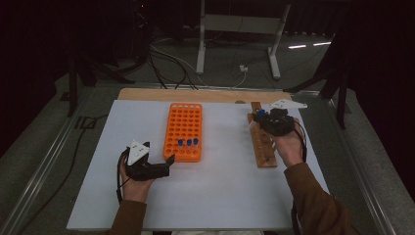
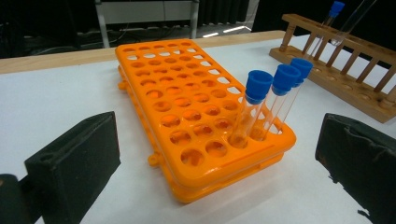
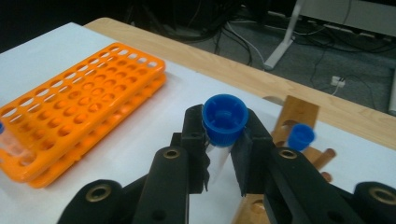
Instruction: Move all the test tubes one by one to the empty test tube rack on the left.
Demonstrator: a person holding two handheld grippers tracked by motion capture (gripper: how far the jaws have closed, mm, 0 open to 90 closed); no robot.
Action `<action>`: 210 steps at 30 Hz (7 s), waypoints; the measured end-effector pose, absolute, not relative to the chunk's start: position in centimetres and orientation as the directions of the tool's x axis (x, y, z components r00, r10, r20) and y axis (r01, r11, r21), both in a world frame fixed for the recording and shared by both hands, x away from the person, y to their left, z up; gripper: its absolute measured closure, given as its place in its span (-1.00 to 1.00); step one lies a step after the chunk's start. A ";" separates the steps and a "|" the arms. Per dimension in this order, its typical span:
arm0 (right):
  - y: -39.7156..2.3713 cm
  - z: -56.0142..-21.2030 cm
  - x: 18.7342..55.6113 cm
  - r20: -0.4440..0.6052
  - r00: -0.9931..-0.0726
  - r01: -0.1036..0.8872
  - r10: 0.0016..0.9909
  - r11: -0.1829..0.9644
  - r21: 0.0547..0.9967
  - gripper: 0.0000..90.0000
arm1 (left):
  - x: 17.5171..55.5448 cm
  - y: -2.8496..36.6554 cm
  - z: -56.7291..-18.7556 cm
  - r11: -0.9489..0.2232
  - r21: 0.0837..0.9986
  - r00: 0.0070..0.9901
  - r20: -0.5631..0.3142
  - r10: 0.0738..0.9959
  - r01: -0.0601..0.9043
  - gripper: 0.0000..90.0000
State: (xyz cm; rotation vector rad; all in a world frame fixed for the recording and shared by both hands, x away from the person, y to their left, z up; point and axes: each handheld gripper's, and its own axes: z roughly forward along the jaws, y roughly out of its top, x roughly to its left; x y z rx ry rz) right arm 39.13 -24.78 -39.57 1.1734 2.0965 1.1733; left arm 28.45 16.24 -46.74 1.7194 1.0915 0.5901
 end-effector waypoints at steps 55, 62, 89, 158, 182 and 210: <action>-15.7 -40.1 34.7 0.018 -0.768 0.378 0.640 0.430 0.820 0.70 | 28.3 15.1 -46.2 -0.122 0.926 0.507 -0.083 0.858 0.358 -0.98; -14.5 -40.0 34.3 0.026 -0.789 0.368 0.614 0.438 0.820 0.70 | 28.2 14.6 -45.9 -0.130 0.931 0.517 -0.071 0.853 0.341 -0.98; -11.0 -39.6 32.7 0.044 -0.847 0.330 0.529 0.460 0.825 0.70 | 28.0 12.6 -45.5 -0.174 0.941 0.591 -0.033 0.806 0.290 -0.92; -12.3 -40.5 31.9 0.001 -0.811 0.308 0.585 0.426 0.850 -0.98 | 28.0 13.3 -45.1 -0.190 0.955 0.619 0.008 0.785 0.229 0.73; -17.2 -41.0 31.2 0.052 -0.776 0.344 0.629 0.352 0.870 -1.00 | 30.6 13.9 -46.4 -0.177 0.947 0.565 -0.006 0.825 0.268 0.73; -20.3 -41.8 30.8 0.098 -0.751 0.372 0.653 0.296 0.880 -1.00 | 31.7 13.8 -49.0 -0.180 0.912 0.531 -0.048 0.846 0.369 0.73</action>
